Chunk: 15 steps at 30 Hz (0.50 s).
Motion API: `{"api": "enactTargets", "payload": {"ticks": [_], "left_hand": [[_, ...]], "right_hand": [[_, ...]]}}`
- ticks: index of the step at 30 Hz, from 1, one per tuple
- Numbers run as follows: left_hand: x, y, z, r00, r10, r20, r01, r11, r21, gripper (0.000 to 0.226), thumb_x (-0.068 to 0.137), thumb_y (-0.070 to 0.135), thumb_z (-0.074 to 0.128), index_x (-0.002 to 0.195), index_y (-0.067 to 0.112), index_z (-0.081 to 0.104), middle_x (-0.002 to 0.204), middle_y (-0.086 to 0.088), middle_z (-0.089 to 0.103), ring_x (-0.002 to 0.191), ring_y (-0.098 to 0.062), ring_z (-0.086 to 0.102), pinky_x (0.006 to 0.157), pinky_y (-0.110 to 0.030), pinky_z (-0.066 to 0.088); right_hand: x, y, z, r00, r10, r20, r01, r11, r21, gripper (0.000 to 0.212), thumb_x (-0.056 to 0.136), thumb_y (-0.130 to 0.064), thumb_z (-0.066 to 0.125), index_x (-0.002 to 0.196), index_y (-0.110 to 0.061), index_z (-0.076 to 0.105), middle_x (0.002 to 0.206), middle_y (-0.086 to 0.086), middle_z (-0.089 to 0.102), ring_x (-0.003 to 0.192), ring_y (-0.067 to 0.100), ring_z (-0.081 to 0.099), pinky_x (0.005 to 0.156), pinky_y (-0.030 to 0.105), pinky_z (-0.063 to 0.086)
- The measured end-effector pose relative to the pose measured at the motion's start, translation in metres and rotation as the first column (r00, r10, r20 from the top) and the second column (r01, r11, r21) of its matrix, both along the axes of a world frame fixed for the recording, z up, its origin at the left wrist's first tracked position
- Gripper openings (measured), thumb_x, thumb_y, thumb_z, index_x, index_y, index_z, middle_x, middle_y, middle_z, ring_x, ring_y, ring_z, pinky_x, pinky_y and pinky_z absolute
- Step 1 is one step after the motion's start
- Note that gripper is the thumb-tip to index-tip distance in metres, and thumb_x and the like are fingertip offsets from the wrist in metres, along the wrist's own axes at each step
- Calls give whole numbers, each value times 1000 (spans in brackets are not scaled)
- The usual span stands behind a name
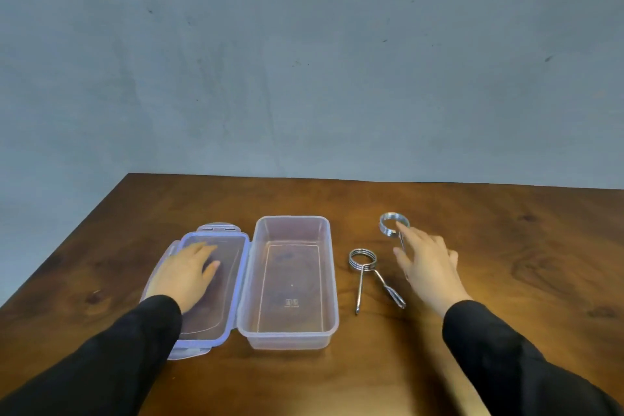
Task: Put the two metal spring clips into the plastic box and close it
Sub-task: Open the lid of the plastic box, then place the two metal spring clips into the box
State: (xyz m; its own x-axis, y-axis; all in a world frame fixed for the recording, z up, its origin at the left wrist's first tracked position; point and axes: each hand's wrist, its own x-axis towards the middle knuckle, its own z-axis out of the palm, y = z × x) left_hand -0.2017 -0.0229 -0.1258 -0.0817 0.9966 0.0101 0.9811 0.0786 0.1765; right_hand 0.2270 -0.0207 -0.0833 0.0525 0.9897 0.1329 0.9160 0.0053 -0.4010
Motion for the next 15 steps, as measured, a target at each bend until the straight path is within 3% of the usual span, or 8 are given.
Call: {"api": "enactTargets", "payload": {"ticks": [3,7,11,15], "left_hand": [[-6,-1,-16,999,-48,8,48,998,-29,44,102,40,40,143,26,50,154,2,44,137,-19,44,116,-36,31],[-8,-4,-25,997,-37,66,36,999,8,46,103,43,36,145,29,47,155,4,42,139,-17,40,119,-37,27],[-10,-5,-28,994,-43,104,41,999,22,47,103,45,33,146,30,44,156,5,40,142,-15,37,120,-37,23],[-13,-5,-30,992,-54,113,53,999,13,49,103,46,31,149,30,40,158,5,36,144,-15,33,120,-35,18]], "right_hand": [[-47,4,50,987,154,-53,-150,985,82,51,100,-37,52,149,-36,39,150,-7,49,135,22,38,104,50,30],[-125,-1,80,947,318,-42,-318,948,19,51,100,-39,52,150,-39,38,150,-11,49,131,22,40,101,51,30],[-182,-5,53,958,278,-74,-283,957,-65,47,99,-35,54,144,-43,43,141,-7,57,132,25,43,103,56,32],[-202,-5,18,981,191,44,-184,974,-131,46,100,-36,52,144,-40,42,138,-6,60,131,26,45,106,54,32]]}}
